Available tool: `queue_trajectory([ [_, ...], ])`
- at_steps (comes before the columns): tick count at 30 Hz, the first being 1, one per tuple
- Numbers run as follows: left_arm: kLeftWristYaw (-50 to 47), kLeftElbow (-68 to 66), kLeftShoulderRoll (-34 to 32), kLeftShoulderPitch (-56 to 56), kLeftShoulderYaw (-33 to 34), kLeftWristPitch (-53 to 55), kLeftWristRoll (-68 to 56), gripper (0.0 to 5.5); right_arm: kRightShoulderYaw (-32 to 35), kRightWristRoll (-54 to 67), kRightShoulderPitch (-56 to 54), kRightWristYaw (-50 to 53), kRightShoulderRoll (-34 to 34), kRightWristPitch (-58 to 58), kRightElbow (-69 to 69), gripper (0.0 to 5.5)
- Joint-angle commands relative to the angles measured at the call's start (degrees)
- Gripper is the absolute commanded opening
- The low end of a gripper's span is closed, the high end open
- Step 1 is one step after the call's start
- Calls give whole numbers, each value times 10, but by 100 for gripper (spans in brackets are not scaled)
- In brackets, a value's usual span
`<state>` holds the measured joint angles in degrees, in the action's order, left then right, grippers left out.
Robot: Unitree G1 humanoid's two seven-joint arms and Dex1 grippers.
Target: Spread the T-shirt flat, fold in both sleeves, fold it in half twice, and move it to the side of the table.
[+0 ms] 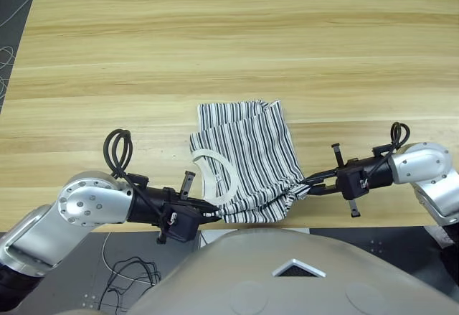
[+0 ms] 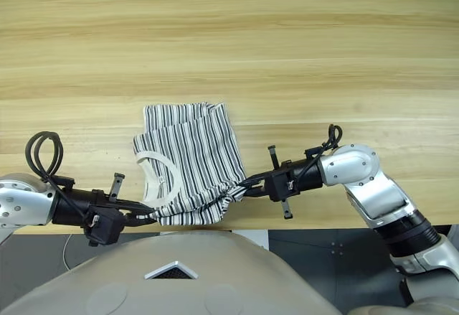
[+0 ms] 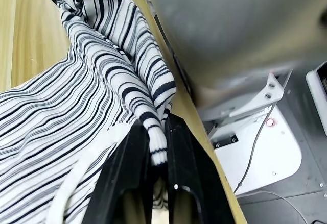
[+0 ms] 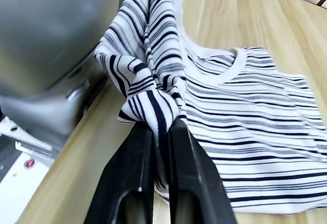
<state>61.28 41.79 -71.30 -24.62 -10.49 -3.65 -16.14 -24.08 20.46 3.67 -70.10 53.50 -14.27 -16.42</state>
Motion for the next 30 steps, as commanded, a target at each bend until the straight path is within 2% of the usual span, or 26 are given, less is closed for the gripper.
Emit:
queue_trajectory([
  [1, 28, -10, 9, 59, 7, 42, -28, 16, 28, 6, -28, 18, -32, 30, 5, 15],
  [5, 55, -53, 39, 151, 7, 96, -76, 16, 55, 9, -71, 28, -64, 57, 28, 15],
  [14, 92, -175, 101, 239, -16, 116, -62, 16, 69, -43, -155, 39, -126, 50, 128, 15],
  [30, 127, -477, 228, 386, -53, 38, 39, 16, 50, -156, -245, 68, -232, -39, 324, 14],
])
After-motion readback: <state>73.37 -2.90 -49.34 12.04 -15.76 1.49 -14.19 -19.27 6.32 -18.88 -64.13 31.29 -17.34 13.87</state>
